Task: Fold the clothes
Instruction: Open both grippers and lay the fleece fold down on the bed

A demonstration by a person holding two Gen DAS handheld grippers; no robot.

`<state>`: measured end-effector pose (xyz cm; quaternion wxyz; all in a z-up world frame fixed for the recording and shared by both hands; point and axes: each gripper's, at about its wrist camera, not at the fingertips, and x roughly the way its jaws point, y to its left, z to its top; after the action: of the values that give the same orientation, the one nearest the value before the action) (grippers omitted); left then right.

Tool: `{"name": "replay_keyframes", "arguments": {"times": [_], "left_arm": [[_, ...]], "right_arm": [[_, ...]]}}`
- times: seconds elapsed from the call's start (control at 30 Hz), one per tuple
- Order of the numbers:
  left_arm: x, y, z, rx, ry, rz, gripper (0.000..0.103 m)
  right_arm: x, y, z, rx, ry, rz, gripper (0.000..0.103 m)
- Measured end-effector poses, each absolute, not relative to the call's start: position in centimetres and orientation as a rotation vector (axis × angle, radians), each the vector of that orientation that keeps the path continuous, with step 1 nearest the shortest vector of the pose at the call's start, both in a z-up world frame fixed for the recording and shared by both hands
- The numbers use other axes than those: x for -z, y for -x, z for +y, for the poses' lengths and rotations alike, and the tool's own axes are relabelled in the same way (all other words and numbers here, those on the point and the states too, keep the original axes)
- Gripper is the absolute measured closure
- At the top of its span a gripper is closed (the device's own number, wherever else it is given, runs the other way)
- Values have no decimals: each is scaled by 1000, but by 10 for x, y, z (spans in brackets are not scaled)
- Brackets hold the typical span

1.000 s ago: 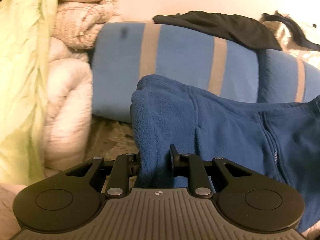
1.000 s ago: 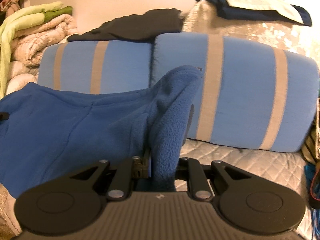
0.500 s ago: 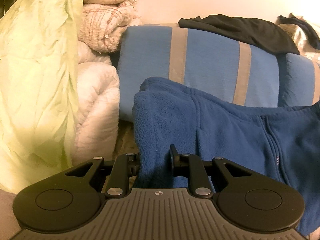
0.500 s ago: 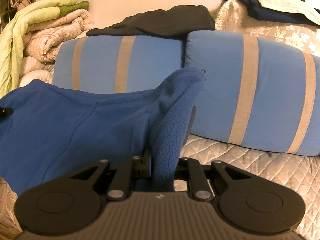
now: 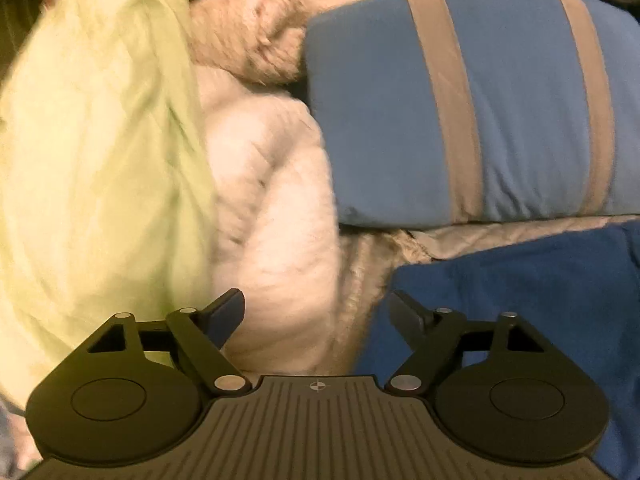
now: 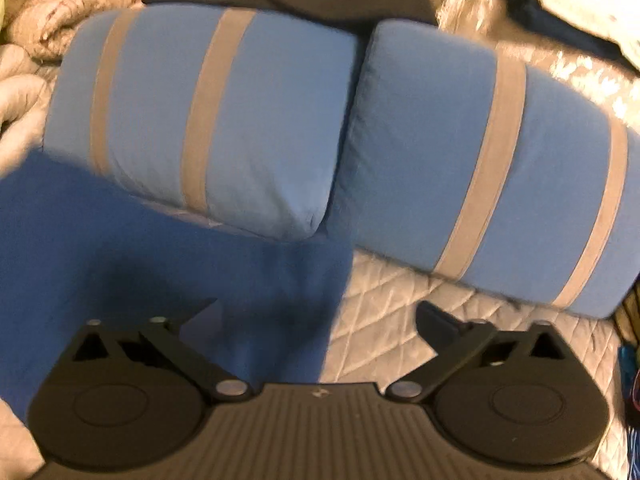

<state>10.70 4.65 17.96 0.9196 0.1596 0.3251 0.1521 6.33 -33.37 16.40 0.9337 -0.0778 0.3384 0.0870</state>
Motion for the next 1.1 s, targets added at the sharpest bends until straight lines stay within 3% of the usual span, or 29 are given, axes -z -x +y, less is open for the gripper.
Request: {"name": "replay_keyframes", "arguments": {"times": [0.5, 1.1], "left_arm": [[-172, -89, 66, -187, -200, 768, 23], [-159, -67, 65, -27, -152, 823, 23]], "right_arm": [[-154, -54, -326, -223, 248, 718, 0], [-126, -52, -378, -237, 94, 873, 0]]}}
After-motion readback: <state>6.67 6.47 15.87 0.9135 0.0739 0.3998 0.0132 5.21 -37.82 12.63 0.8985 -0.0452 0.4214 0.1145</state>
